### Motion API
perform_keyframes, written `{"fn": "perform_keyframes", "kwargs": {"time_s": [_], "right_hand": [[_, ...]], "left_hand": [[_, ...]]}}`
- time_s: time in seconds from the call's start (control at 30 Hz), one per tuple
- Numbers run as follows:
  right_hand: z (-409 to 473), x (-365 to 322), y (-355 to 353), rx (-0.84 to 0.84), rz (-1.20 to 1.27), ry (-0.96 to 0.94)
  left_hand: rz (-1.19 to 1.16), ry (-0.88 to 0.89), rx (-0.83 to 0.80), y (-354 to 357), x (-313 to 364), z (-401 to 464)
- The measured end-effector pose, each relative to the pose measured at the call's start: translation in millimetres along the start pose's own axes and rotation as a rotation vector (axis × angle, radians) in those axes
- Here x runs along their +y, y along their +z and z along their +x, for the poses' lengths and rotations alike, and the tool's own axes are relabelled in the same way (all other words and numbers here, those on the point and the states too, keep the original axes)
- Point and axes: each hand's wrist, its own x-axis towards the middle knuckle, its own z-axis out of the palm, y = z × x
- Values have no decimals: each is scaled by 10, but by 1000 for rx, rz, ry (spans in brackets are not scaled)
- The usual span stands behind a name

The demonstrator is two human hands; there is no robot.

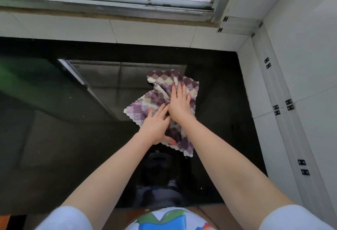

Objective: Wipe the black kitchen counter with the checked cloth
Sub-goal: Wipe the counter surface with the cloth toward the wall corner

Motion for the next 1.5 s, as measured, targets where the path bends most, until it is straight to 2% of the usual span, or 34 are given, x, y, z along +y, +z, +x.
{"fn": "perform_keyframes", "kwargs": {"time_s": [0.3,0.73,1.03,1.5], "right_hand": [[-690,-72,275,-15,-67,-57],[-1171,22,479,-54,-43,-172],[-1051,263,377,-57,-36,-308],[-93,657,-3,-24,-22,-292]], "left_hand": [[-9,47,27,445,121,-655],[-54,-61,-10,726,609,-1079],[-23,-151,-60,671,945,-833],[-58,-136,-77,176,873,133]]}}
